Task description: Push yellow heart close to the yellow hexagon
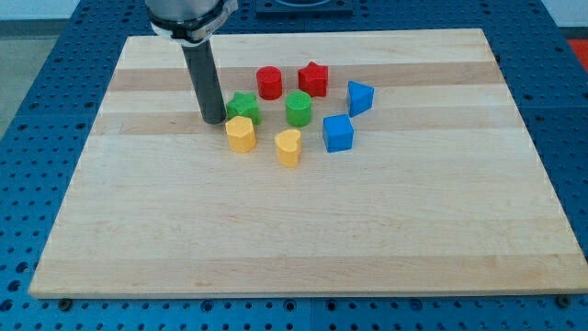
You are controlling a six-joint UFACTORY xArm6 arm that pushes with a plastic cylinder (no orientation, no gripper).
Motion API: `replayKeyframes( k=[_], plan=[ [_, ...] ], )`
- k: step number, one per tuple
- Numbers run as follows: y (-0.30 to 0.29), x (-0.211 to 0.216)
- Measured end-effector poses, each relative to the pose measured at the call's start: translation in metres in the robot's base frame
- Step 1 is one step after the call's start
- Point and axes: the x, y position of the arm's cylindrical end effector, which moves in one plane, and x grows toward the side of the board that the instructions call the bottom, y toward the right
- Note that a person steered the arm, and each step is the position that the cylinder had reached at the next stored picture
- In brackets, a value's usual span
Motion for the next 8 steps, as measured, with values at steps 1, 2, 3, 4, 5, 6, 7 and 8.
replayKeyframes(
  k=[1,2,3,4,5,6,7,8],
  plan=[
    [0.0,0.021],
    [0.0,0.042],
    [0.001,0.048],
    [0.008,0.048],
    [0.015,0.048],
    [0.015,0.048],
    [0.015,0.063],
    [0.025,0.086]
  ],
)
